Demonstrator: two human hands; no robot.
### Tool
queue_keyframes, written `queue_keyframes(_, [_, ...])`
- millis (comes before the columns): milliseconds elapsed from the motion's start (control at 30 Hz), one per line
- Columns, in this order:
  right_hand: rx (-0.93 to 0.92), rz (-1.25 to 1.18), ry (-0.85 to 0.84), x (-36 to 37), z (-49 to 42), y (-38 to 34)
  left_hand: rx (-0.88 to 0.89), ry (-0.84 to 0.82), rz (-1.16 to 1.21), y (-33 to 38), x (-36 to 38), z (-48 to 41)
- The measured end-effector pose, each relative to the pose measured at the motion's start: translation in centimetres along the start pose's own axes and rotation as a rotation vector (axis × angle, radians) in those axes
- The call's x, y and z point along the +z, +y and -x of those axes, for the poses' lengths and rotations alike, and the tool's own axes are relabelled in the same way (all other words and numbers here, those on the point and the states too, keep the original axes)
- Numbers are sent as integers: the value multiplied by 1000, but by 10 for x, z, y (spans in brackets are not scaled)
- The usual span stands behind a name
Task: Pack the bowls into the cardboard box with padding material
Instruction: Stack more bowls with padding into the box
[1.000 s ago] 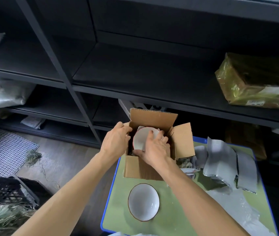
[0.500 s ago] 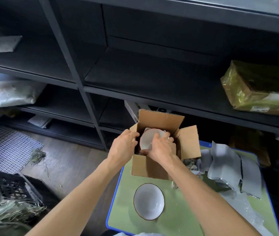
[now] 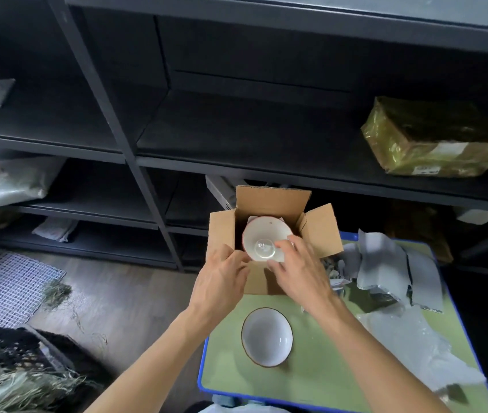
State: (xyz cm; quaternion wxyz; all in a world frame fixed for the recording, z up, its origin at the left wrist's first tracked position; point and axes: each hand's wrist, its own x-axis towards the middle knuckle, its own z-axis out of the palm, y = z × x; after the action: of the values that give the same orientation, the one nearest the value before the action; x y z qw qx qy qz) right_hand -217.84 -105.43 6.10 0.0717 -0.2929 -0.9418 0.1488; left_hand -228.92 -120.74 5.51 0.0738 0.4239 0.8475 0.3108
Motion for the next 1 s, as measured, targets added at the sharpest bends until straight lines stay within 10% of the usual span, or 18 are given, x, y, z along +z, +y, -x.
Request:
queue_keyframes(233, [67,-70,155,-16,64,24,202,-23,54,28,21,21])
queue_keyframes(633, [543,-18,-79,-12,182,115,526,-339,11,93,92,38])
queue_keyframes(1000, [932,-145,-123,-34,253,207,505,-610,-175,164,174,24])
